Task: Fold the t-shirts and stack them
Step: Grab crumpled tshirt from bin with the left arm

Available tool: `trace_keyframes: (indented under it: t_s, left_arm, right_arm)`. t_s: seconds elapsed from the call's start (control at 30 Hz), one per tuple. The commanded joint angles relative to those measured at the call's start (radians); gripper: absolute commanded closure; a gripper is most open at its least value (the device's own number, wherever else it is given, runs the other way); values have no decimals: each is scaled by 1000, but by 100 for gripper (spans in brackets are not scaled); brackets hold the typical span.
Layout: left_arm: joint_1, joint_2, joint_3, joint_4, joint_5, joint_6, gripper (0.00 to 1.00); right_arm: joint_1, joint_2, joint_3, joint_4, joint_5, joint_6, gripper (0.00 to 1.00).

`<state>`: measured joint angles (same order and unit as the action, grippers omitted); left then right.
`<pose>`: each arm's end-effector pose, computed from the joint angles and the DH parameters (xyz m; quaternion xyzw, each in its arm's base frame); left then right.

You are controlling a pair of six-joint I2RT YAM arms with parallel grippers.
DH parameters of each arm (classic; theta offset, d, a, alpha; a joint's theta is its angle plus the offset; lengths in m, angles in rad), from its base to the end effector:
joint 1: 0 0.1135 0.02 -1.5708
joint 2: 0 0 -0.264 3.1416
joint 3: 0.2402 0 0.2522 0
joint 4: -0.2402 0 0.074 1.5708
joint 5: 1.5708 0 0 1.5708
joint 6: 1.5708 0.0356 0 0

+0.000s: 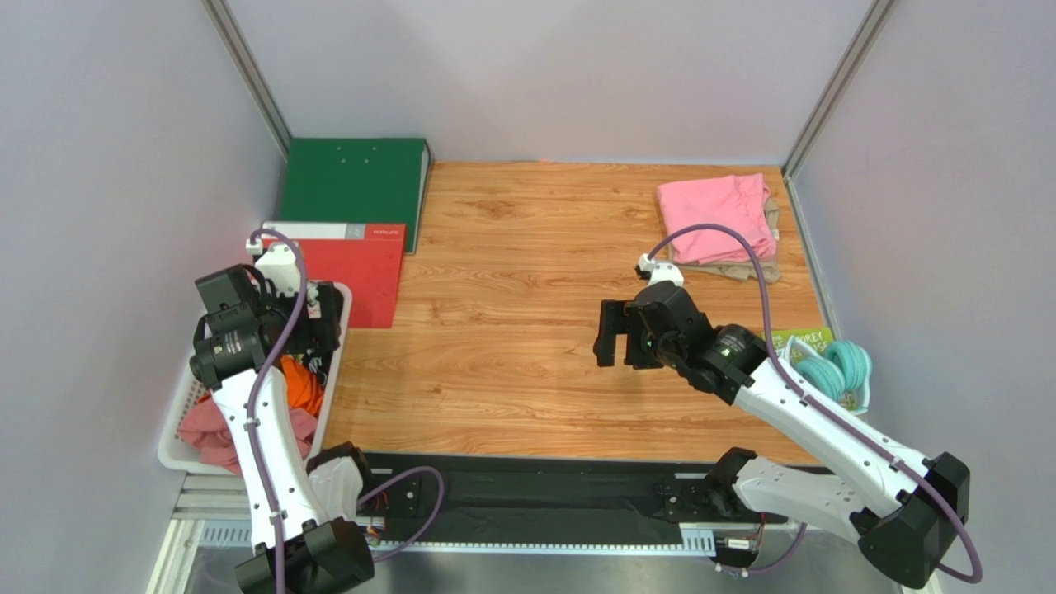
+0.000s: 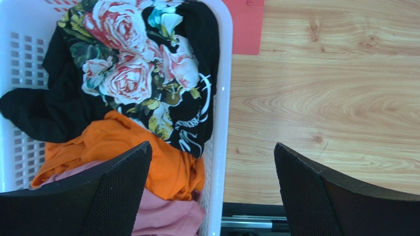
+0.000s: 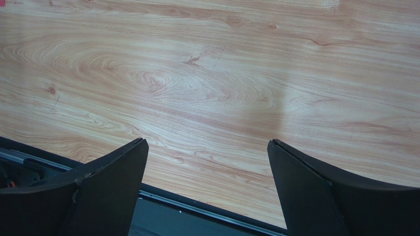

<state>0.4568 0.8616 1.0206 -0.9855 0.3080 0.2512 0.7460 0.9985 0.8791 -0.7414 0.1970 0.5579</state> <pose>0.1426 0.0580 0.3325 -0.0390 0.9214 -0.0095 0.3866 0.1504 0.1295 0.2832 -0.0536 0.9322 0.1366 0.3309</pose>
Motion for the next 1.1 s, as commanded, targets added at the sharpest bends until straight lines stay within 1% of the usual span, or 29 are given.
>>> trace_keyframes:
  t_s: [0.0,0.03,0.13,0.23,0.3,0.43,0.63,0.77,0.93,1.07]
  left_arm:
    - [75,-19,6,25,32,71,1]
    - [115,-19,3,27,43,92,1]
    - [186,10,-5,13,92,128,3]
    - [229,22,-5,8,121,167,5]
    - [230,5,-17,8,138,194,7]
    - [230,-15,-33,13,166,192,10]
    - [230,54,-89,41,119,197,12]
    - [230,117,-139,105,82,198,13]
    - [230,169,-169,153,80,191,14]
    - [230,192,-160,163,98,198,19]
  right_arm:
    - [4,-8,17,4,-11,33,0]
    - [4,-1,20,-4,-7,33,0]
    - [4,-6,24,-16,10,34,0]
    - [7,-27,35,-16,38,34,0]
    - [9,-38,49,-22,64,24,0]
    - [16,-55,99,-41,101,5,0]
    - [19,-106,90,-30,91,2,0]
    - [19,-129,61,-41,102,7,0]
    - [18,-179,29,-6,88,-1,0]
    - [18,-184,26,11,59,-3,0]
